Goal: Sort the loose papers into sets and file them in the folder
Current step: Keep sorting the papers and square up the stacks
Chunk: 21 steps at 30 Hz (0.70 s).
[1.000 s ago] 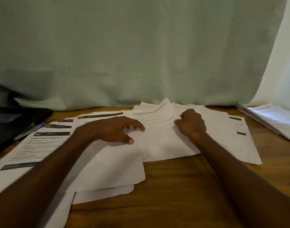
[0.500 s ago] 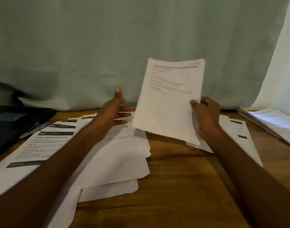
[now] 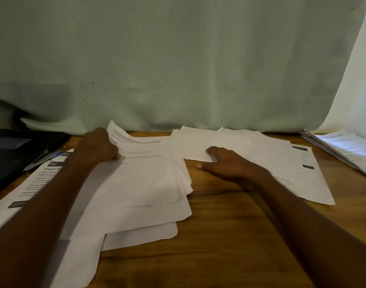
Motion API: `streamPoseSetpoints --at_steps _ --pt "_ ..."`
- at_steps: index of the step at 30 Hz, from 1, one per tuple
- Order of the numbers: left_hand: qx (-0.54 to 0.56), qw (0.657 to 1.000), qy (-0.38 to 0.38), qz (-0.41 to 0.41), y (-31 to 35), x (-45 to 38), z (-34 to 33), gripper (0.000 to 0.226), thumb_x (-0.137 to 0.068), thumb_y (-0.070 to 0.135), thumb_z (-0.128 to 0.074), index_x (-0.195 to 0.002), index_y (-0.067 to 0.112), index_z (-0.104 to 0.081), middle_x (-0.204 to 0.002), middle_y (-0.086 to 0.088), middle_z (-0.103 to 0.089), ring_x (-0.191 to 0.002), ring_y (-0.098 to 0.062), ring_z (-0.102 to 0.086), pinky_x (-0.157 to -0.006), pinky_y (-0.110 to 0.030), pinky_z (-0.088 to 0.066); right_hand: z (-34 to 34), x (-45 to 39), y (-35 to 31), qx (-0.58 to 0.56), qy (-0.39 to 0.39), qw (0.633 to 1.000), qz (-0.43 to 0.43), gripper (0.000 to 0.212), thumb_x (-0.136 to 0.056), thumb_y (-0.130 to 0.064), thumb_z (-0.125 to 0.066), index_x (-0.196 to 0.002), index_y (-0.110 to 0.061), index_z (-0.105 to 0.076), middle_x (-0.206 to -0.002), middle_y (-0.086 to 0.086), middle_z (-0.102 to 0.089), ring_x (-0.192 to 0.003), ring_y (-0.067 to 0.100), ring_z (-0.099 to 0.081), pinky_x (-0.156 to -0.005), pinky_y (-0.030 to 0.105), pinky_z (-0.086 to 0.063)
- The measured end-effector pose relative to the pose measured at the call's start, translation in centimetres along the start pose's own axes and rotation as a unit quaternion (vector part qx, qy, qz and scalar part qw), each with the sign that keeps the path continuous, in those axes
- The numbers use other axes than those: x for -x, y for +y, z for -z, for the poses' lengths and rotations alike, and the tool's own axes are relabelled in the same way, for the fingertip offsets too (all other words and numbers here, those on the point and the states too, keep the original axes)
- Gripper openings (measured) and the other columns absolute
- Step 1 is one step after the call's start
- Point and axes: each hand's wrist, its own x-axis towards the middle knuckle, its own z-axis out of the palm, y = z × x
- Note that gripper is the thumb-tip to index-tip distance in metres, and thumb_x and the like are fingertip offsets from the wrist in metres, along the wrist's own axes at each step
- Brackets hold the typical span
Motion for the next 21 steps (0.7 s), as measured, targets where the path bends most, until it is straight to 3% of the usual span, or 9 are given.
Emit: streamPoseSetpoints --at_steps 3,6,9,16,21 --pt "-0.051 0.998 0.033 -0.023 1.0 0.9 -1.0 0.077 -0.071 0.025 -0.09 -0.128 0.002 -0.045 -0.13 -0.028 -0.05 -0.122 -0.048 -0.05 -0.098 -0.051 -0.047 -0.2 -0.8 0.4 -0.004 0.029 1.0 -0.005 0.087 -0.083 -0.068 -0.069 -0.153 -0.025 -0.04 -0.162 -0.004 -0.036 -0.146 0.022 -0.037 -0.118 0.043 -0.034" --pt "-0.079 0.993 0.072 -0.055 2.6 1.9 -1.8 0.077 -0.079 0.032 -0.084 -0.136 0.006 -0.04 -0.135 -0.024 -0.042 -0.127 -0.047 -0.041 -0.102 -0.057 -0.042 -0.5 -1.1 0.8 -0.029 0.112 0.993 0.006 0.064 -0.082 -0.057 -0.076 -0.135 -0.026 -0.061 -0.143 -0.004 -0.057 -0.128 0.02 -0.053 -0.105 0.04 -0.046" --pt "-0.06 0.989 0.082 -0.11 4.1 2.8 -2.4 0.069 -0.084 0.037 -0.08 -0.138 0.013 -0.045 -0.135 -0.019 -0.046 -0.127 -0.043 -0.043 -0.104 -0.058 -0.042 -0.6 -1.3 1.0 -0.005 0.13 0.991 0.025 0.041 -0.085 -0.051 -0.076 -0.118 -0.028 -0.072 -0.128 -0.006 -0.067 -0.114 0.017 -0.06 -0.096 0.038 -0.049" --pt "0.027 0.978 0.081 -0.19 5.3 3.8 -4.1 0.057 -0.089 0.037 -0.075 -0.139 0.021 -0.052 -0.131 -0.01 -0.057 -0.122 -0.035 -0.052 -0.1 -0.055 -0.046 -0.6 -1.0 0.6 0.02 0.187 0.982 0.036 0.015 -0.089 -0.036 -0.075 -0.101 -0.026 -0.079 -0.107 -0.006 -0.074 -0.097 0.016 -0.065 -0.078 0.031 -0.046" --pt "0.141 0.947 0.147 -0.25 5.6 3.8 -4.0 0.038 -0.091 0.023 -0.073 -0.127 0.021 -0.062 -0.116 -0.001 -0.066 -0.109 -0.026 -0.06 -0.094 -0.048 -0.051 0.6 -1.2 1.7 -0.048 0.312 0.949 0.017 0.01 -0.093 -0.026 -0.069 -0.089 -0.027 -0.078 -0.095 -0.008 -0.076 -0.09 0.015 -0.067 -0.078 0.032 -0.049"
